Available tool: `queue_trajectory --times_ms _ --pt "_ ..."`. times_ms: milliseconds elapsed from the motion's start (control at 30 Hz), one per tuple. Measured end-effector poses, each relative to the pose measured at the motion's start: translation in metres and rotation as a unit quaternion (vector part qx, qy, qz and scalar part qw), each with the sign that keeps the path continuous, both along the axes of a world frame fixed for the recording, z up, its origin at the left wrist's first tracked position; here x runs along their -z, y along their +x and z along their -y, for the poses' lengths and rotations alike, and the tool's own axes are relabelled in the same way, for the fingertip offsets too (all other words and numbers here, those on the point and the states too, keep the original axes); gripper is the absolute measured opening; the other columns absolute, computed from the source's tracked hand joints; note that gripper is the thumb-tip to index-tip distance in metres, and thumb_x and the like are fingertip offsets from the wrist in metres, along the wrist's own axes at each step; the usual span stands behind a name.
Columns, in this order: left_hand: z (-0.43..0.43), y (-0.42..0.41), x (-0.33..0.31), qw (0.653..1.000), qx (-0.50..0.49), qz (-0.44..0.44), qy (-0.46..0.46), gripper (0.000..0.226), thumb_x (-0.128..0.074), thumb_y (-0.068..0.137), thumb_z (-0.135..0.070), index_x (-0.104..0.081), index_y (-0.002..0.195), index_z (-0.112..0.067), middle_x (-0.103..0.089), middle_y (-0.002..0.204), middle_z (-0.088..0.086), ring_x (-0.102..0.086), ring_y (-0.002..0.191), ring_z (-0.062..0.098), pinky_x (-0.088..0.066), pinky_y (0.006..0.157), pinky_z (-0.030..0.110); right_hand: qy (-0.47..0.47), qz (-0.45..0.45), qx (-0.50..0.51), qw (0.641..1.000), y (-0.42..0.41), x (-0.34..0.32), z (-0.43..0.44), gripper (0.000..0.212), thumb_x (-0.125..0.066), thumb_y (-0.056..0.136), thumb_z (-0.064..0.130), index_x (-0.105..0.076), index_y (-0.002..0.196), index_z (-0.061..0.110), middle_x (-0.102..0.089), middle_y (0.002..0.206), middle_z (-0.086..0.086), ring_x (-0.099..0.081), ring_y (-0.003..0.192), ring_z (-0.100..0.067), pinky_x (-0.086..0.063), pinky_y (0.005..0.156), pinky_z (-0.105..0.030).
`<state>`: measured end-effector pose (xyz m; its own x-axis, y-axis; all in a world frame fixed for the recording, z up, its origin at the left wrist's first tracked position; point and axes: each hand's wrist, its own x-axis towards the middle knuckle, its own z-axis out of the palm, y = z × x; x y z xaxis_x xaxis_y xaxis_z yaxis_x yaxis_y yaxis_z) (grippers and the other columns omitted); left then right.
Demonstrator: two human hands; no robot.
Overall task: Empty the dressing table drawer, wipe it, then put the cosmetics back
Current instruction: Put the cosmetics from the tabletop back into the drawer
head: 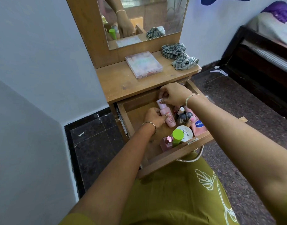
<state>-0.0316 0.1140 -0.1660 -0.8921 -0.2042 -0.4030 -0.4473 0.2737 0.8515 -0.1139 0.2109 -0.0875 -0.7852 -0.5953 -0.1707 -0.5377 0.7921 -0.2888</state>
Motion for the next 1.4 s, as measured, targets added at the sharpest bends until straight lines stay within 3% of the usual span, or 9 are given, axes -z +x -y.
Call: queue_trajectory --times_ms 100,200,433,600,833,1100,1200,1300,1400 --pt "-0.002 -0.003 0.005 1.0 -0.007 -0.01 0.004 0.028 -0.067 0.083 -0.005 -0.061 0.108 0.005 -0.066 0.085 0.018 -0.059 0.06 0.02 -0.051 0.068 0.031 0.03 -0.032 -0.011 0.999 0.0 0.001 -0.001 0.017 -0.065 0.086 0.029 -0.068 0.1 0.02 -0.068 0.101 -0.002 -0.061 0.099 -0.023 -0.05 0.082 -0.035" --pt "-0.004 -0.006 0.012 1.0 -0.011 -0.014 0.003 0.03 -0.07 0.08 -0.008 -0.062 0.106 0.004 -0.069 0.093 0.023 -0.062 0.076 0.022 -0.053 0.077 0.038 0.06 -0.058 -0.041 0.996 0.001 0.001 -0.003 0.02 -0.059 0.09 0.027 -0.069 0.107 0.022 -0.061 0.109 -0.005 -0.056 0.107 -0.025 -0.048 0.086 -0.037" --pt "-0.006 -0.009 0.016 1.0 -0.027 -0.008 -0.003 0.026 -0.073 0.079 -0.012 -0.066 0.1 0.0 -0.066 0.082 0.014 -0.062 0.076 0.021 -0.053 0.076 0.037 0.104 -0.085 -0.085 0.987 0.004 0.001 -0.008 0.032 -0.053 0.09 0.019 -0.067 0.117 0.03 -0.053 0.109 -0.006 -0.051 0.111 -0.029 -0.048 0.087 -0.039" --pt "-0.007 -0.01 0.019 0.999 -0.045 0.002 0.005 0.027 -0.074 0.077 -0.014 -0.066 0.1 -0.002 -0.071 0.096 0.02 -0.063 0.076 0.023 -0.054 0.078 0.038 0.123 -0.097 -0.087 0.984 0.005 0.005 -0.012 0.034 -0.053 0.091 0.018 -0.066 0.121 0.027 -0.053 0.112 -0.009 -0.05 0.11 -0.03 -0.046 0.087 -0.039" --pt "-0.008 -0.011 0.022 0.998 -0.056 0.005 -0.012 0.021 -0.074 0.074 -0.013 -0.068 0.092 -0.005 -0.073 0.09 0.019 -0.071 0.086 0.032 -0.055 0.076 0.039 0.162 -0.126 -0.09 0.975 0.005 0.009 -0.012 0.035 -0.052 0.091 0.023 -0.062 0.124 0.029 -0.049 0.117 -0.011 -0.041 0.113 -0.032 -0.037 0.086 -0.039" --pt "-0.001 -0.009 0.016 0.998 -0.056 -0.013 -0.011 0.017 -0.074 0.075 -0.013 -0.064 0.088 -0.011 -0.072 0.089 0.016 -0.07 0.085 0.033 -0.055 0.078 0.039 0.066 -0.149 -0.072 0.984 0.008 0.002 -0.016 0.03 -0.053 0.09 0.018 -0.068 0.114 0.028 -0.056 0.108 -0.004 -0.046 0.105 -0.027 -0.035 0.081 -0.036" --pt "0.003 -0.007 0.003 0.997 -0.062 -0.049 -0.013 0.017 -0.074 0.076 -0.013 -0.061 0.086 -0.016 -0.068 0.077 0.005 -0.068 0.079 0.029 -0.055 0.078 0.039 0.014 -0.15 -0.058 0.987 0.008 0.0 -0.018 0.023 -0.059 0.087 0.021 -0.071 0.107 0.025 -0.06 0.103 -0.002 -0.05 0.101 -0.026 -0.04 0.082 -0.037" --pt "0.008 -0.001 -0.019 0.991 -0.072 -0.102 -0.044 0.012 -0.072 0.077 -0.018 -0.063 0.085 -0.018 -0.062 0.069 -0.004 -0.066 0.072 0.021 -0.055 0.072 0.032 -0.027 -0.126 -0.036 0.991 0.011 -0.005 -0.018 0.022 -0.06 0.087 0.031 -0.071 0.103 0.023 -0.061 0.096 0.0 -0.055 0.097 -0.023 -0.046 0.083 -0.036" --pt "0.015 0.006 -0.049 0.974 -0.112 -0.17 -0.1 0.005 -0.067 0.081 -0.027 -0.066 0.082 -0.022 -0.063 0.07 -0.008 -0.061 0.069 0.012 -0.046 0.063 0.022 -0.075 -0.129 0.011 0.989 0.013 -0.014 -0.015 0.022 -0.057 0.087 0.039 -0.069 0.095 0.022 -0.059 0.089 0.005 -0.053 0.086 -0.016 -0.043 0.072 -0.031"
